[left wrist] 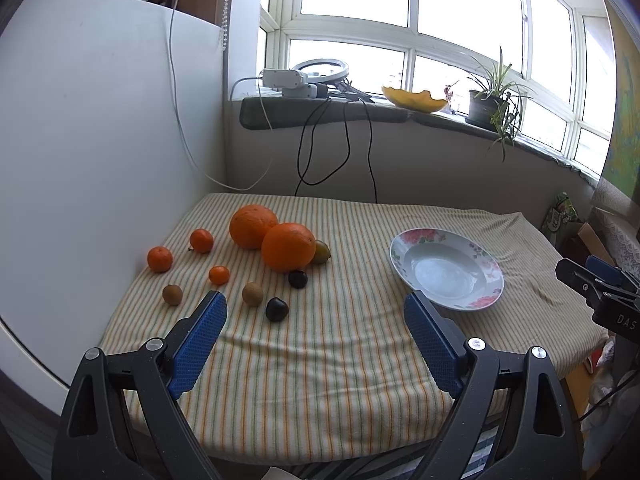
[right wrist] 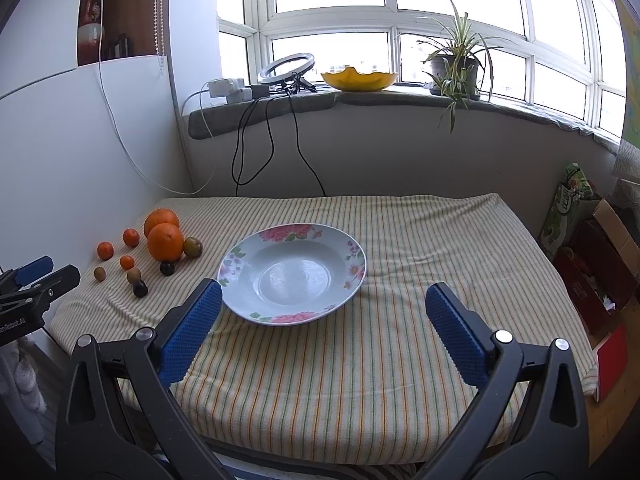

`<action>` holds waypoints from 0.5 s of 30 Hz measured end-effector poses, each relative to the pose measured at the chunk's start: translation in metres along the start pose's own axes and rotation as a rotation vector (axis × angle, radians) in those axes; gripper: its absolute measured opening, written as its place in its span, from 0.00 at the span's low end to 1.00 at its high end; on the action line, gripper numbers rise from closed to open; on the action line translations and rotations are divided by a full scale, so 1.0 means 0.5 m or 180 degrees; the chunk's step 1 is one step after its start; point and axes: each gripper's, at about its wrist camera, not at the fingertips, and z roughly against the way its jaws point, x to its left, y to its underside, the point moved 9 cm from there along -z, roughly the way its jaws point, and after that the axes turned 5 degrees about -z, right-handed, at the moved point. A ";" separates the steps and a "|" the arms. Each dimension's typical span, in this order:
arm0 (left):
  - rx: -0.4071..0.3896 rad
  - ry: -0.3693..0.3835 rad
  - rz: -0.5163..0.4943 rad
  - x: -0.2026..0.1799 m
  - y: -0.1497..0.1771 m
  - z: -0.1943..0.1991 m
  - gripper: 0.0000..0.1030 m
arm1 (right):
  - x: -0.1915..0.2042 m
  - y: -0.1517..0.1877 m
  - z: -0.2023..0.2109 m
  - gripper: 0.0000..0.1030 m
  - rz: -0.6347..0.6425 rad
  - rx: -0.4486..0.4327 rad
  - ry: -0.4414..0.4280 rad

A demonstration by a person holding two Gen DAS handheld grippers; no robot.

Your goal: Organize fruits

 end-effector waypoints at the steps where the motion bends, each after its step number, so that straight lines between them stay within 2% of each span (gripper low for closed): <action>1: 0.0000 -0.0001 0.0001 0.000 0.000 0.000 0.88 | 0.000 0.000 0.000 1.00 0.0000 0.0003 -0.0002; 15: -0.0004 0.0001 0.0003 0.003 0.000 0.000 0.88 | 0.005 0.004 -0.005 1.00 0.0008 0.0034 -0.0020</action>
